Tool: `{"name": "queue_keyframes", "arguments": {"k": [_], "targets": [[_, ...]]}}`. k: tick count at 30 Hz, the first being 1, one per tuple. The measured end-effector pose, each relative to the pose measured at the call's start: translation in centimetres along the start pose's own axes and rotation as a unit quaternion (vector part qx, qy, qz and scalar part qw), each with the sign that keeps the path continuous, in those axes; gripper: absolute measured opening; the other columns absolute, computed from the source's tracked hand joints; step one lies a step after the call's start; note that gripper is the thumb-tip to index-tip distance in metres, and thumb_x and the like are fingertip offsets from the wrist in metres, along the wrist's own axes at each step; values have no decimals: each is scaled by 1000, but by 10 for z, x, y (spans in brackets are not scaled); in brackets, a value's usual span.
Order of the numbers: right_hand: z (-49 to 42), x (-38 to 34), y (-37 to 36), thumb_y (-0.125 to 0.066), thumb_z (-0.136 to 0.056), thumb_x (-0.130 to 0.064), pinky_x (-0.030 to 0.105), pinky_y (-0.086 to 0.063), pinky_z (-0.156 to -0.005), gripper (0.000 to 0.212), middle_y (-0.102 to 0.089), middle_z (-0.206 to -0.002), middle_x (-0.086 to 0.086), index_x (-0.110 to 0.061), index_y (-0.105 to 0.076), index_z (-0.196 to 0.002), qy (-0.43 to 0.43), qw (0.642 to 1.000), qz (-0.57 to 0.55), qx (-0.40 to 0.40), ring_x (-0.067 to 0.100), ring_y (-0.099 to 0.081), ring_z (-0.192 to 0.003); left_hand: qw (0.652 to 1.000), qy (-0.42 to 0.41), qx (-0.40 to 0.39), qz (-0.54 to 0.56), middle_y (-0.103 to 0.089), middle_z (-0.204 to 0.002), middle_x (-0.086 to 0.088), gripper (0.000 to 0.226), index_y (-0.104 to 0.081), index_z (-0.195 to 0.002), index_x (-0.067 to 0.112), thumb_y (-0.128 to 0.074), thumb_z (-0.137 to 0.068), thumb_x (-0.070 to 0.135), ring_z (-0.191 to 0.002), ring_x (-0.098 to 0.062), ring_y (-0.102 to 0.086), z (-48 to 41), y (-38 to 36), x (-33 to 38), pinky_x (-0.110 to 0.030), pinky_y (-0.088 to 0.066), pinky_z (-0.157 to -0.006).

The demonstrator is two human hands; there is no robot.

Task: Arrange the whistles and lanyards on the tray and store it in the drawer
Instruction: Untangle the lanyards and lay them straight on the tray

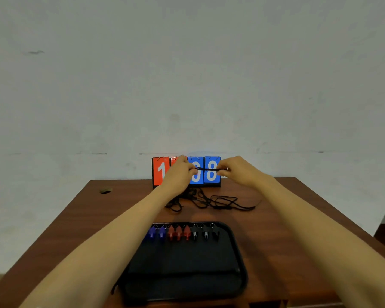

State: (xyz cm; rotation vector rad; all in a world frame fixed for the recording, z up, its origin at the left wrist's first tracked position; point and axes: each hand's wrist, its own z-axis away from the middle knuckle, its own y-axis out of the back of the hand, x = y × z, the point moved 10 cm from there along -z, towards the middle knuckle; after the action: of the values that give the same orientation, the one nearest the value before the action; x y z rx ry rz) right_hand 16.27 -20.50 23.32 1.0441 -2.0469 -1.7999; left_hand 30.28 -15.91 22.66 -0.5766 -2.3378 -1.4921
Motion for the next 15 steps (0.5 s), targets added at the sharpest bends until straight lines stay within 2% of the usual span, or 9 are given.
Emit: {"name": "queue_keyframes", "arguments": {"k": [1, 3, 7, 11, 13, 15], "targets": [[3, 4, -1, -52, -95, -19, 38, -51, -81, 22, -68, -103, 12, -4, -65, -103, -6, 1000, 5, -2, 27, -62, -90, 1000, 0, -4, -28, -49, -113, -7, 31, -66, -112, 6, -41, -100, 19, -101, -21, -53, 4, 3, -8, -25, -41, -85], [10, 6, -3, -52, -96, -22, 40, -52, -85, 23, -67, -108, 11, -7, -65, -107, -12, 1000, 29, -4, 28, -62, -95, 997, -3, -11, -77, -54, -116, -8, 31, -65, -111, 7, -40, -100, 20, -103, -23, -55, 12, 7, -21, -31, -45, -89], [20, 1, -5, -50, -97, -27, 32, -47, -80, 27, -66, -113, 4, -16, -65, -117, -13, 998, 68, 14, 23, -60, -98, 989, 4, -15, -148, -67, -100, -10, 29, -63, -103, 8, -39, -101, 23, -89, -26, -62, 32, 12, -40, -36, -48, -87], [31, 8, -13, -54, -96, -24, 31, -47, -78, 26, -69, -107, 11, -11, -64, -116, -41, 998, 7, 41, 27, -63, -92, 983, 20, -35, -179, -64, -88, -4, 24, -55, -83, 15, -42, -100, 24, -81, -22, -56, 56, 13, -66, -38, -45, -92], [40, 15, -17, -58, -93, -24, 33, -46, -71, 18, -69, -94, 14, -9, -60, -104, -58, 996, -37, 64, 30, -62, -83, 977, 15, -51, -208, -66, -97, -2, 24, -64, -95, 17, -42, -100, 26, -92, -21, -56, 68, 12, -80, -37, -40, -96], [51, 22, -24, -62, -90, -25, 31, -44, -64, 18, -66, -84, 13, -9, -55, -90, -69, 992, -71, 73, 28, -59, -74, 972, 30, -71, -222, -66, -111, 0, 28, -64, -112, 19, -40, -100, 27, -107, -22, -53, 82, 11, -100, -38, -33, -96]]}}
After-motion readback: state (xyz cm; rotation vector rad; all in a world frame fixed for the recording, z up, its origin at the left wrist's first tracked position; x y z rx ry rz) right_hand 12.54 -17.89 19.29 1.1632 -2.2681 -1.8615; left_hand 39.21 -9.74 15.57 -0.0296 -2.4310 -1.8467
